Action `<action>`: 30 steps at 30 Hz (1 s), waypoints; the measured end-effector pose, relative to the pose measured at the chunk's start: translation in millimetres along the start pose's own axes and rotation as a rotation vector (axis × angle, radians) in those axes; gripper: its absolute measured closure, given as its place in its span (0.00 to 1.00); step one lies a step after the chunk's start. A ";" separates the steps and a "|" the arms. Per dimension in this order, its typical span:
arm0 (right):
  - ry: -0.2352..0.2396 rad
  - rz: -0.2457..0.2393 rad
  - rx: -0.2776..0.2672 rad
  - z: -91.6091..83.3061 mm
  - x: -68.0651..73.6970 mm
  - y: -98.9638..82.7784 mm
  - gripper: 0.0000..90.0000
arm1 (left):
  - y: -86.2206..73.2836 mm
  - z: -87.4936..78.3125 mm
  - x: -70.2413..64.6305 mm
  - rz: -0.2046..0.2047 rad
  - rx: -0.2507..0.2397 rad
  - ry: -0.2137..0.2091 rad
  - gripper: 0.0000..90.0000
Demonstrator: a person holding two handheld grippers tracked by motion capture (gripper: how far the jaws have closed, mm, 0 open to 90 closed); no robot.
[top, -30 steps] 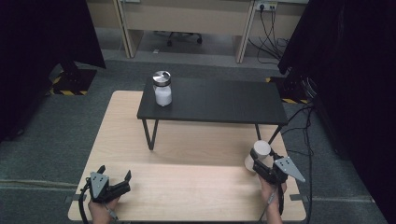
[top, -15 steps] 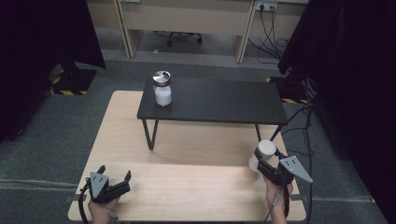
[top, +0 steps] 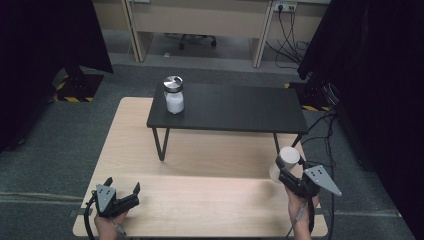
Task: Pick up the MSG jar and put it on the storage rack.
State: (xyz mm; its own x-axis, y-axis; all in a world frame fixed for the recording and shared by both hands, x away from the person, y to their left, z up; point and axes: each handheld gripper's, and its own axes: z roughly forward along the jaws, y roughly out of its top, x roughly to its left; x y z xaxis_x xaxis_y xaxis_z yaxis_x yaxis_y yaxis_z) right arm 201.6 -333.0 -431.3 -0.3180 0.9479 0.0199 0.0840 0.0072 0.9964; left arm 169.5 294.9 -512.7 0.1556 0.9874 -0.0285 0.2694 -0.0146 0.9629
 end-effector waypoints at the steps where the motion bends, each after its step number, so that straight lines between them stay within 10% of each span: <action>1: 0.001 0.001 -0.001 -0.5 0.1 2.3 0.38 | 0.0 0.0 0.3 -0.001 0.000 -0.001 0.00; 6: -0.002 0.055 0.008 -1.1 -2.7 16.3 0.37 | -0.2 -0.2 1.2 -0.003 -0.001 -0.004 0.00; 30: -0.005 -0.003 0.010 3.0 1.7 61.2 0.38 | -0.2 -0.1 1.5 -0.009 -0.002 -0.004 0.00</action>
State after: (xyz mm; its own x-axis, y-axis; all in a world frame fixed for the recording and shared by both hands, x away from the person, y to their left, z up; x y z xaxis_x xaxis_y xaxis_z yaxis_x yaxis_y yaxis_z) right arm 209.0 -330.0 -370.5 -0.3137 0.9494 0.0162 0.0924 0.0135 0.9956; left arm 169.7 296.5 -513.0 0.1571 0.9868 -0.0386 0.2691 -0.0052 0.9631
